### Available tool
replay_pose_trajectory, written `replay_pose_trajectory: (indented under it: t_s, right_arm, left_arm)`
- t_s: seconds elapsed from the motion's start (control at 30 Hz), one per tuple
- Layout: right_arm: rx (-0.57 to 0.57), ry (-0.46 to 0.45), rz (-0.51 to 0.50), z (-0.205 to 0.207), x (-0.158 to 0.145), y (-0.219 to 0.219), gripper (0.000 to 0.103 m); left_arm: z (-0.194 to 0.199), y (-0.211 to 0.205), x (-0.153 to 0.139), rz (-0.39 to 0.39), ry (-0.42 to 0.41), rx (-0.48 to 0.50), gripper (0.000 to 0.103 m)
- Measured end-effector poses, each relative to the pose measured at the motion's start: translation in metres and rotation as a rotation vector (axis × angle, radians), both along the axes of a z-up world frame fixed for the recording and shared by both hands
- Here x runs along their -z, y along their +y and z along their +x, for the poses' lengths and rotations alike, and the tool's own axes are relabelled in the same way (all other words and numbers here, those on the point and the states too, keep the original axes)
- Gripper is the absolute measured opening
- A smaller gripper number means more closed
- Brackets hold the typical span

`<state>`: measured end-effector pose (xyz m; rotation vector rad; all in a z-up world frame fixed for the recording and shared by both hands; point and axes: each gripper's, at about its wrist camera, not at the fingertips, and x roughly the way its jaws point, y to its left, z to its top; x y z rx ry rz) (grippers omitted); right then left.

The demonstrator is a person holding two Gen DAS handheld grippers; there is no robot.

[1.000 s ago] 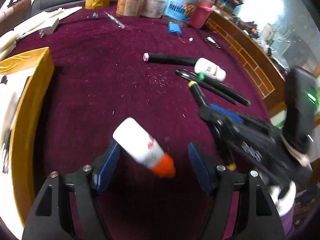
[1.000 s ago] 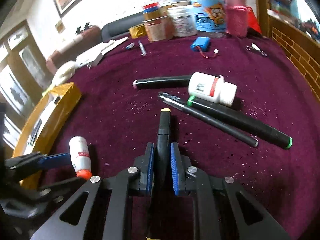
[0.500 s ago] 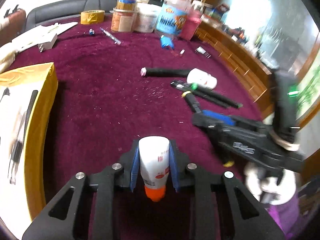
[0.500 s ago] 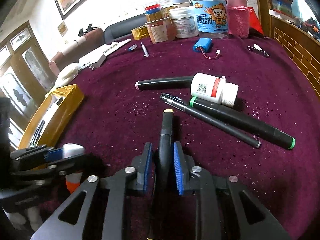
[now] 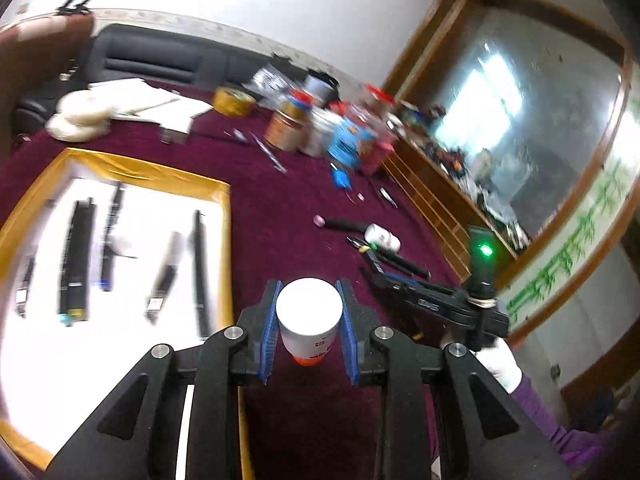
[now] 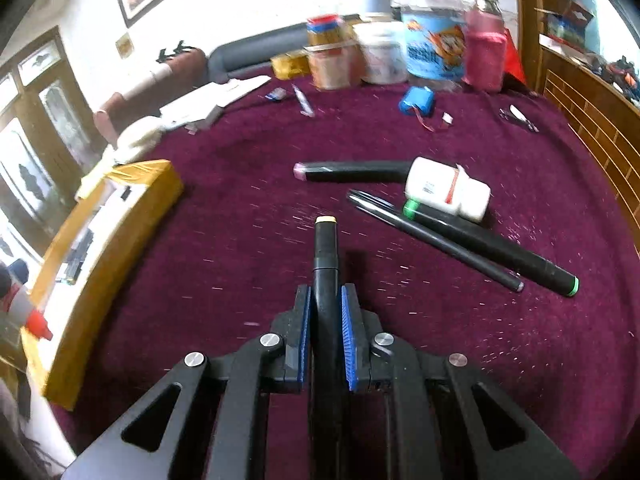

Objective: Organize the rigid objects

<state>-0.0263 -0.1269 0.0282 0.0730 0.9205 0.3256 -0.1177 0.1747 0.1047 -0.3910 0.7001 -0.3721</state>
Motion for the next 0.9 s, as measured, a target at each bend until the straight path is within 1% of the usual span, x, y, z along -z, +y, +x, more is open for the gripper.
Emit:
replay_pose_trajectory:
  t_s: [0.1, 0.23, 0.33, 0.4, 0.5, 0.63, 0.8, 0.9]
  right_arm:
    - [-0.053, -0.028, 0.037, -0.011, -0.021, 0.017, 0.013]
    - [-0.161, -0.050, 0.114, -0.024, -0.049, 0.054, 0.013]
    - [-0.260, -0.026, 0.172, -0.031, -0.061, 0.090, 0.013]
    - [-0.321, 0.003, 0.203, -0.035, -0.063, 0.115, 0.013]
    - [-0.411, 0.059, 0.231, -0.041, -0.058, 0.158, 0.013]
    - [-0.488, 0.101, 0.216, -0.046, -0.043, 0.204, 0.013]
    - [-0.525, 0.145, 0.171, -0.047, -0.022, 0.242, 0.013]
    - [-0.522, 0.163, 0.148, -0.042, -0.011, 0.255, 0.013]
  left_arm:
    - [-0.012, 0.032, -0.001, -0.007, -0.005, -0.058, 0.024]
    - [-0.024, 0.068, 0.009, -0.023, 0.023, -0.116, 0.024]
    - [-0.031, 0.083, 0.018, -0.014, 0.047, -0.135, 0.024]
    - [-0.034, 0.092, 0.024, -0.007, 0.067, -0.142, 0.024]
    - [-0.032, 0.106, 0.037, -0.014, 0.107, -0.147, 0.024]
    - [-0.021, 0.121, 0.054, -0.050, 0.163, -0.156, 0.024]
    - [0.000, 0.126, 0.073, -0.056, 0.242, -0.138, 0.024]
    - [0.010, 0.125, 0.077, -0.061, 0.255, -0.126, 0.025]
